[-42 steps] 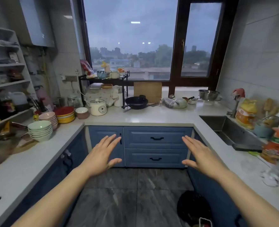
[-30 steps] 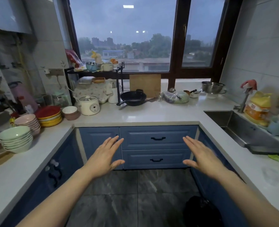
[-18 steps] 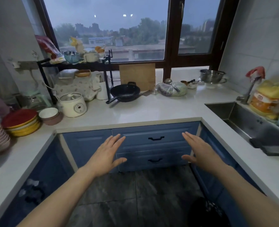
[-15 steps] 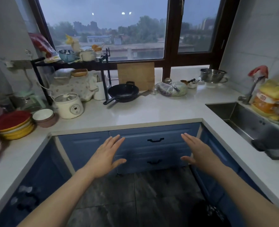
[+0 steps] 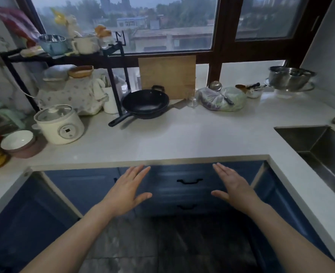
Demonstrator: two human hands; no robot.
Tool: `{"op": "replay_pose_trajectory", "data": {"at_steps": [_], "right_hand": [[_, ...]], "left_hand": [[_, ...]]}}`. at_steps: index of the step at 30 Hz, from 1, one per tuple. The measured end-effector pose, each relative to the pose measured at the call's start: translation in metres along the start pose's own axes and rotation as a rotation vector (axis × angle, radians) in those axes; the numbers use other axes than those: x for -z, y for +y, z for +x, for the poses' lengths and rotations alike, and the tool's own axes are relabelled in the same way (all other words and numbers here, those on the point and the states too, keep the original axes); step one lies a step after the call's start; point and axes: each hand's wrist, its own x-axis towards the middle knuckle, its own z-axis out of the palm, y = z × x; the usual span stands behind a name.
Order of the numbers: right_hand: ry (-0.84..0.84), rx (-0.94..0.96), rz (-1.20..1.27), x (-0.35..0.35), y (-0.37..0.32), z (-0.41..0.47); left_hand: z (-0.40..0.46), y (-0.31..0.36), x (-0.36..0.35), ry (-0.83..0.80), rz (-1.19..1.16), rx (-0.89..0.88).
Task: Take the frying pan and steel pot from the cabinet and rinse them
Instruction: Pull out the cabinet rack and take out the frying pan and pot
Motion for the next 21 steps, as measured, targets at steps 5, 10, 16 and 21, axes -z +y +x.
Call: {"op": "replay_pose_trajectory", "data": {"at_steps": [5, 10, 16, 21], "right_hand": [[-0.066, 0.029, -0.006, -0.033, 0.039, 0.065], [-0.151, 0.013, 0.019, -0.087, 0.063, 0.106], [-0.214, 0.008, 0.041, -0.151, 0.073, 0.141], [-0.247, -0.004, 0.03, -0.202, 0.075, 0.172]], "left_hand": [[0.063, -0.013, -0.037, -0.051, 0.006, 0.05], [0.102, -0.027, -0.082, -0.113, 0.022, 0.078], [0.127, -0.041, -0.128, -0.145, 0.037, 0.085], [0.135, -0.053, -0.161, -0.127, 0.028, 0.098]]}}
